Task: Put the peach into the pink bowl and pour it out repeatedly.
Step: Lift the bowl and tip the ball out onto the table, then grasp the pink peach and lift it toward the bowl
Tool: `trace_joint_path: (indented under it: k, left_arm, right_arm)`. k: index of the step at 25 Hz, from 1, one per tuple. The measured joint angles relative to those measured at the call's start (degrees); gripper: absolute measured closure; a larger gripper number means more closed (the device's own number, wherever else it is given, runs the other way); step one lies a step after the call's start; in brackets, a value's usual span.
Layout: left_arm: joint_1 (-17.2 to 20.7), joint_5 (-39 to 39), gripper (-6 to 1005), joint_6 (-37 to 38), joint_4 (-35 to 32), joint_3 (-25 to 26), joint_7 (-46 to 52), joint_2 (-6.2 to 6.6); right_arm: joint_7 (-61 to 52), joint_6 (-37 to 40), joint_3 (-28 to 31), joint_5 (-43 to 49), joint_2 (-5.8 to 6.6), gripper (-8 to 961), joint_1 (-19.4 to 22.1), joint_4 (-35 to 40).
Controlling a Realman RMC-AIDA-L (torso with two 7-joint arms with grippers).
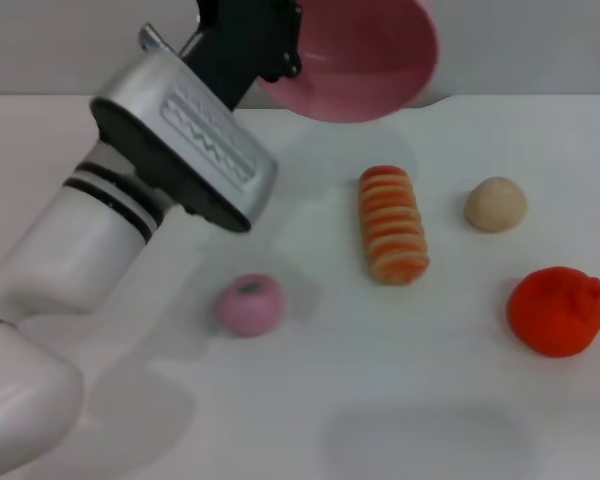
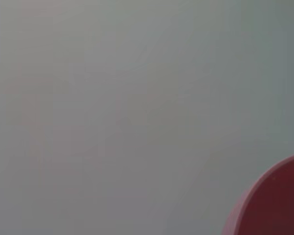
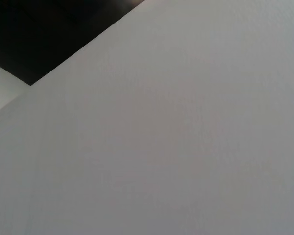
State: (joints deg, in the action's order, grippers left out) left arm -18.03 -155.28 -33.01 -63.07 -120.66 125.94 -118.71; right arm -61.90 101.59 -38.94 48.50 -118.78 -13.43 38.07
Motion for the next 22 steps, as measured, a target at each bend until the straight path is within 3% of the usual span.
trace_joint_path:
  k: [4, 6, 8, 9, 12, 13, 14, 15, 17, 18, 19, 22]
  left_arm:
    - [-0.16, 2.29, 955, 1.74, -0.78, 0.30, 0.10, 0.05]
    - [-1.55, 9.22, 955, 14.34, -5.32, 4.40, 0.25, 0.23]
    - [-1.55, 9.22, 955, 14.34, -5.32, 4.40, 0.25, 0.23]
    - [-3.72, 13.59, 955, 27.19, -8.21, 9.88, 0.68, 0.19]
    - [-8.34, 18.73, 955, 44.10, -9.13, 19.09, 2.70, 0.33]
    - [-8.34, 18.73, 955, 44.10, -9.13, 19.09, 2.70, 0.33]
    - [-10.55, 19.58, 955, 50.66, -8.53, 22.79, 4.19, 0.41]
    - [-16.62, 19.32, 955, 64.84, -5.13, 31.75, 8.18, 0.65]
    - [-22.00, 18.39, 955, 74.69, -1.24, 38.69, 10.07, 0.85]
    - [-22.00, 18.39, 955, 74.69, -1.24, 38.69, 10.07, 0.85]
    - [-27.82, 16.01, 955, 84.27, 3.71, 47.62, 10.87, 0.95]
    - [-32.56, 10.78, 955, 92.65, 7.92, 56.63, 11.57, 1.14]
  right_arm:
    - [-0.01, -0.01, 0.01, 0.17, 0.10, 484, -0.44, -0.90]
    - [0.00, -0.18, 0.01, 0.34, 0.10, 484, -0.65, -1.02]
    - [0.00, -0.26, 0.02, 0.44, 0.15, 484, -0.94, -1.41]
    - [0.01, -0.29, 0.00, 0.77, 0.19, 484, -1.17, -1.64]
    - [-0.15, -0.56, 0.00, 3.59, 0.33, 485, -1.70, -1.32]
    - [-0.45, -0.77, 0.01, 5.13, 0.35, 485, -1.96, -0.95]
    - [-1.01, -0.95, 0.01, 7.12, 0.38, 485, -2.36, -0.33]
    - [-1.81, -1.14, 0.03, 9.32, 0.42, 485, -2.78, 0.54]
    - [-3.81, -1.57, 0.02, 14.11, 0.48, 485, -3.88, 2.61]
    - [-5.13, -1.88, 0.07, 16.82, 0.52, 485, -4.43, 3.86]
    - [-6.98, -2.25, 0.02, 20.21, 0.53, 485, -5.23, 5.44]
    - [-15.63, -3.18, -0.28, 32.83, 0.55, 485, -8.41, 11.95]
